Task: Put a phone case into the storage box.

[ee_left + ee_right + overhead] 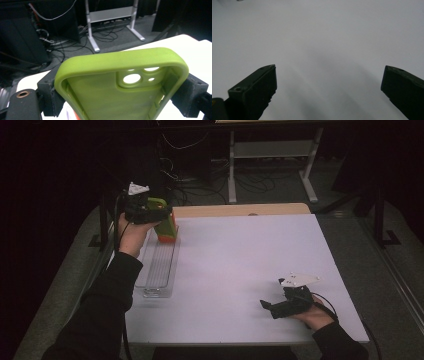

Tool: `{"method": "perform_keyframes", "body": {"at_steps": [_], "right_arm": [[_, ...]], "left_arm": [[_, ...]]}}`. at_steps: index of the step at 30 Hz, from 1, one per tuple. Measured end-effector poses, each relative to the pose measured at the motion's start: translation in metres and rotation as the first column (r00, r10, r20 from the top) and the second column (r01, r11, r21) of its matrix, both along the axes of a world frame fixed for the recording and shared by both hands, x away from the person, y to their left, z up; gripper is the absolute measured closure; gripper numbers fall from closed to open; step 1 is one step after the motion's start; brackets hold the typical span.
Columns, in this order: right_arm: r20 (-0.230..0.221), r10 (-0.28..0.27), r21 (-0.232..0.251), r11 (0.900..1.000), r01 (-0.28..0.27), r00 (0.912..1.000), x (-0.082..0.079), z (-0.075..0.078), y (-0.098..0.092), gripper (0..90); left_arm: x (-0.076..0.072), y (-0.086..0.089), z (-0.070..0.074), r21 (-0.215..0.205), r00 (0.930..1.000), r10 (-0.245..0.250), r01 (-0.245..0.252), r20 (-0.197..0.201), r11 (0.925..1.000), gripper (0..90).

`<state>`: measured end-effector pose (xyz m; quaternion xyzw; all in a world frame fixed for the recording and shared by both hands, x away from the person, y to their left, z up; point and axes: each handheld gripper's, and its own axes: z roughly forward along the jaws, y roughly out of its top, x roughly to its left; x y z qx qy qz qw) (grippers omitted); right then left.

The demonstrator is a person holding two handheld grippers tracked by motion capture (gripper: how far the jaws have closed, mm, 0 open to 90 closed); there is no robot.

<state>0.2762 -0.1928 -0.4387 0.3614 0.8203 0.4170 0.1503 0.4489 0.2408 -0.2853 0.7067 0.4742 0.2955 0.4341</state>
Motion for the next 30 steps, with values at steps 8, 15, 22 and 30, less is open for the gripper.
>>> {"method": "perform_keyframes", "body": {"at_steps": [8,15,22,30], "right_arm": [[-0.002,0.004,-0.002,1.000,-0.004,1.0000,0.000,0.000,0.000,0.0],[-0.003,-0.003,0.003,1.000,0.003,1.0000,-0.001,0.001,0.000,0.0],[-0.007,-0.001,0.003,1.000,0.001,1.0000,-0.001,0.001,0.000,0.0],[-0.002,0.001,-0.001,1.000,-0.001,1.0000,-0.001,0.001,0.000,0.0]], "left_arm": [[0.016,0.004,-0.014,0.029,0.9968,0.076,-0.076,-0.023,0.9967,13.8],[0.025,0.002,-0.028,0.041,0.9920,0.120,-0.118,-0.041,0.9922,13.7],[0.031,0.002,-0.047,0.072,0.9852,0.156,-0.150,-0.072,0.9860,13.5],[0.035,0.001,-0.063,0.097,0.9814,0.169,-0.160,-0.091,0.9823,13.3]]}}
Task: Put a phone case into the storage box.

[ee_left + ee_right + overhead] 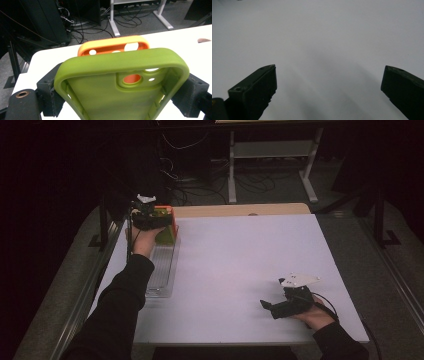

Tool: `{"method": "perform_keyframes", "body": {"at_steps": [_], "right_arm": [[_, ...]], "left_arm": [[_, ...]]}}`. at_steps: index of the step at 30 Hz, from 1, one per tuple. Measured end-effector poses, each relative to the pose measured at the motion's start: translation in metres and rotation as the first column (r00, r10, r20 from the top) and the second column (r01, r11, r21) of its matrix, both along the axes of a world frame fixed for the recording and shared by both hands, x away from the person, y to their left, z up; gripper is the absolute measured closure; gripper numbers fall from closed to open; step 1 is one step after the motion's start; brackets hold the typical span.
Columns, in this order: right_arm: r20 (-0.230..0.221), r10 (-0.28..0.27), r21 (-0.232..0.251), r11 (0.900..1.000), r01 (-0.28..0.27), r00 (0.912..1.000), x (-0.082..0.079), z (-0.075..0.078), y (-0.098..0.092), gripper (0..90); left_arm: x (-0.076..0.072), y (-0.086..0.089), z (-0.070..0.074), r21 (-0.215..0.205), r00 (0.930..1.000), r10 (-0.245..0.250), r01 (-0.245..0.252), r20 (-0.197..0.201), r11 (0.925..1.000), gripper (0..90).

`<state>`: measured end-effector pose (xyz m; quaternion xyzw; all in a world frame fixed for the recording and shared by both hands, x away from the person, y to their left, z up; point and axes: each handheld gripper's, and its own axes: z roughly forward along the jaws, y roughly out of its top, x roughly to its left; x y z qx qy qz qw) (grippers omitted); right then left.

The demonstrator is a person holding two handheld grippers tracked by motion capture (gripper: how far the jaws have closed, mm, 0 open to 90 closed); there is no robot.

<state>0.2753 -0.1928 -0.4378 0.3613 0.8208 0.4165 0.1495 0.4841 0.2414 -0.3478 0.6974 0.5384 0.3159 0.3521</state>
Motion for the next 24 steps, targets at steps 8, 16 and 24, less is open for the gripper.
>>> {"method": "perform_keyframes", "body": {"at_steps": [8,16,24], "right_arm": [[0.000,0.000,-0.001,1.000,0.000,1.0000,0.000,0.000,0.000,0.0],[-0.004,0.004,-0.001,1.000,-0.004,1.0000,-0.001,0.000,0.001,0.0],[-0.003,0.006,-0.003,1.000,-0.006,1.0000,-0.002,0.000,0.001,0.0]], "left_arm": [[0.005,-0.004,-0.011,0.033,0.9994,0.004,-0.003,-0.035,0.9995,13.1],[0.010,-0.008,-0.019,0.052,0.9992,0.022,-0.020,-0.034,0.9985,12.7],[0.013,-0.009,-0.023,0.061,0.9991,0.037,-0.036,-0.022,0.9975,10.2]]}}
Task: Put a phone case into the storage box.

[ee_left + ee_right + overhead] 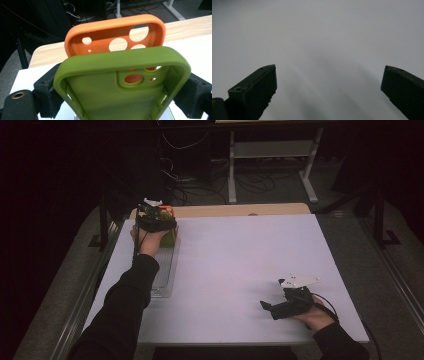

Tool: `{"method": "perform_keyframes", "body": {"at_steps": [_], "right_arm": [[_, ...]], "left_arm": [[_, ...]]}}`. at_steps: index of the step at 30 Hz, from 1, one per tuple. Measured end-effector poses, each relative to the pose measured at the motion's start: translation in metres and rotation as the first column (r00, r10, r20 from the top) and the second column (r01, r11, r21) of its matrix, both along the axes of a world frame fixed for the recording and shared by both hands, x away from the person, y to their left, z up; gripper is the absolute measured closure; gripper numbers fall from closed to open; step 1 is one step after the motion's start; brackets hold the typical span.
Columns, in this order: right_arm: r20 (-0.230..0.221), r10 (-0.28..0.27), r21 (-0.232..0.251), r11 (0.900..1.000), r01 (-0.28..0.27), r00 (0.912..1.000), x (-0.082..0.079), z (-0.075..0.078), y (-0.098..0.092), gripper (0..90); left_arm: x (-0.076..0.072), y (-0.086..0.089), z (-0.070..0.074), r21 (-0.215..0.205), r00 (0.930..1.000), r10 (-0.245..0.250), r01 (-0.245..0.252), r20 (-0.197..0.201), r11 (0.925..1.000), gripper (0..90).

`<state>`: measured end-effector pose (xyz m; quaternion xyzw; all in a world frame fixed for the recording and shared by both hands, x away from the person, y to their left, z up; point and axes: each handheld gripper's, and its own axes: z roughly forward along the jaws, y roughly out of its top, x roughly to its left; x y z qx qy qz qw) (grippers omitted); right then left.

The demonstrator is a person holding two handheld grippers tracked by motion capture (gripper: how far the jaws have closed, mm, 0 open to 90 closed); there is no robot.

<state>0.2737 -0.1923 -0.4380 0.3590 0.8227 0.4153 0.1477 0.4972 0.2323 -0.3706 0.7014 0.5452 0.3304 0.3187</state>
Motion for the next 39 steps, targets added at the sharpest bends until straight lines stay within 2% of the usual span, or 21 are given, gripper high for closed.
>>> {"method": "perform_keyframes", "body": {"at_steps": [3,10,16,21,22,29,31,33,37,39], "right_arm": [[-0.002,0.000,-0.002,1.000,0.000,1.0000,0.000,0.000,0.000,0.0],[-0.004,-0.002,0.003,1.000,0.002,1.0000,0.000,0.000,0.000,0.0],[0.001,0.004,-0.002,1.000,-0.004,1.0000,0.000,0.000,0.000,0.0],[0.001,0.003,-0.002,1.000,-0.003,1.0000,0.000,0.000,0.000,0.0],[-0.007,0.002,0.000,1.000,-0.002,1.0000,0.000,0.000,0.001,0.0],[-0.001,0.002,-0.001,1.000,-0.002,1.0000,0.000,0.000,0.001,0.0],[-0.002,0.002,-0.001,1.000,-0.002,1.0000,0.000,0.000,0.001,0.0],[-0.002,0.003,-0.002,1.000,-0.003,1.0000,0.000,0.000,0.001,0.0],[-0.003,0.003,-0.002,1.000,-0.003,1.0000,0.001,0.000,0.001,0.0],[-0.005,-0.001,0.005,1.000,0.001,1.0000,0.000,0.000,0.001,0.0]], "left_arm": [[0.002,0.000,-0.003,0.008,1.0000,-0.002,0.002,-0.009,1.0000,9.6],[0.004,0.003,-0.006,-0.010,0.9998,0.005,-0.005,-0.017,0.9999,6.5],[0.004,0.005,-0.004,-0.047,0.9998,-0.016,0.016,-0.007,0.9988,1.3],[0.003,0.008,-0.001,-0.036,0.9996,-0.028,0.028,0.000,0.9990,1.0],[0.003,0.008,-0.001,-0.047,0.9997,-0.022,0.022,-0.003,0.9987,1.0],[0.002,0.016,0.007,-0.049,0.9996,-0.022,0.023,0.018,0.9985,1.0],[0.002,0.020,0.010,-0.043,0.9995,-0.028,0.029,0.012,0.9987,1.0],[0.002,0.022,0.013,-0.055,0.9995,-0.027,0.028,0.019,0.9981,1.0],[-0.001,0.025,0.018,-0.069,0.9984,-0.055,0.056,0.016,0.9961,1.0],[-0.004,0.027,0.019,-0.063,0.9968,-0.080,0.080,0.006,0.9948,1.0]]}}
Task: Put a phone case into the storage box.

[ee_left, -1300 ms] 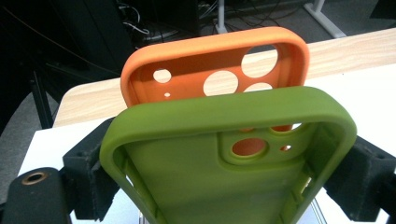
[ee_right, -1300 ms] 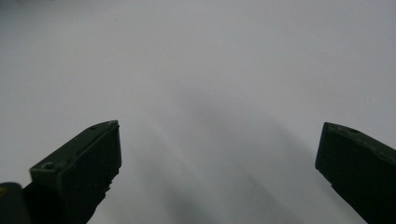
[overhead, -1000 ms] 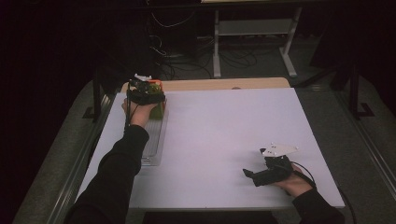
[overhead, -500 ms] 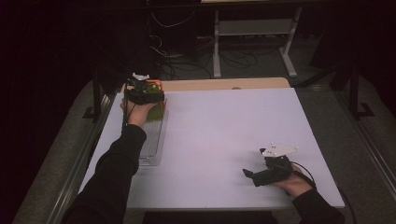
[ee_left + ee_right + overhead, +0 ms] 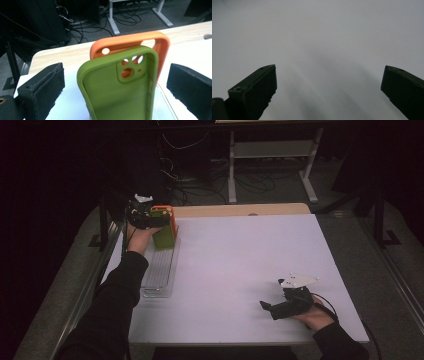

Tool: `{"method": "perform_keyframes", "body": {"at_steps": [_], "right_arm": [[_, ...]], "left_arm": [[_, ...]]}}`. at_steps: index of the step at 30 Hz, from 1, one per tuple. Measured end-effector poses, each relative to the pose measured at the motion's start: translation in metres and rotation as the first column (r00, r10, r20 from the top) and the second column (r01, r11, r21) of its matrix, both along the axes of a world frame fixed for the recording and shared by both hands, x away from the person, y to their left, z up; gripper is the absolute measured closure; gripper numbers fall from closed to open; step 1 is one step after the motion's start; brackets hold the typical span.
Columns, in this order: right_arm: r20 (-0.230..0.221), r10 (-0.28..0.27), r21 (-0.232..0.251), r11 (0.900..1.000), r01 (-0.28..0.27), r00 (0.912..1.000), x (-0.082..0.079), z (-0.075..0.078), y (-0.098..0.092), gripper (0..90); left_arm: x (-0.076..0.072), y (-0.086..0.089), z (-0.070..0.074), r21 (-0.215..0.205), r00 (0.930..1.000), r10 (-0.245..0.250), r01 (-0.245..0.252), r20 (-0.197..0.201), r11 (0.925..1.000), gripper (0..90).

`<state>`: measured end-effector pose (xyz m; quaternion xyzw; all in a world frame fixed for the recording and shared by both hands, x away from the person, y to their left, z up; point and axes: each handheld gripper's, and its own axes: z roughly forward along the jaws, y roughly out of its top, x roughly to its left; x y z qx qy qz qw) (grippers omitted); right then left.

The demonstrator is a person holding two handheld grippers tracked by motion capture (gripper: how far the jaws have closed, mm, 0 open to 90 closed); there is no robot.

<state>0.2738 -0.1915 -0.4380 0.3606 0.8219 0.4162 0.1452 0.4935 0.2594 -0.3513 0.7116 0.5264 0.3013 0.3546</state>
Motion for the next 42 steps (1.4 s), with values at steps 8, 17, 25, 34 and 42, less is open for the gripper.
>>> {"method": "perform_keyframes", "body": {"at_steps": [8,17,25,34,42], "right_arm": [[0.002,0.003,-0.004,1.000,-0.003,1.0000,0.000,0.000,0.000,0.0],[-0.002,0.005,-0.006,1.000,-0.005,1.0000,0.000,0.000,0.000,0.0],[-0.001,0.005,-0.008,1.000,-0.005,1.0000,0.001,0.000,0.000,0.0],[0.008,0.016,0.005,1.000,-0.016,0.9998,0.000,0.003,-0.001,0.0],[0.020,0.043,0.012,0.999,-0.043,0.9989,-0.001,0.007,0.000,0.0]], "left_arm": [[-0.015,0.009,0.006,-0.023,0.9942,-0.105,0.105,-0.024,0.9942,1.0],[-0.043,0.017,0.018,-0.056,0.9774,-0.211,0.210,-0.014,0.9761,1.1],[-0.065,0.016,0.026,-0.063,0.9538,-0.300,0.298,-0.018,0.9524,1.1],[-0.099,0.010,0.028,-0.085,0.9145,-0.404,0.404,0.011,0.9109,1.1],[-0.132,0.005,0.015,-0.088,0.8760,-0.482,0.481,0.005,0.8724,1.1]]}}
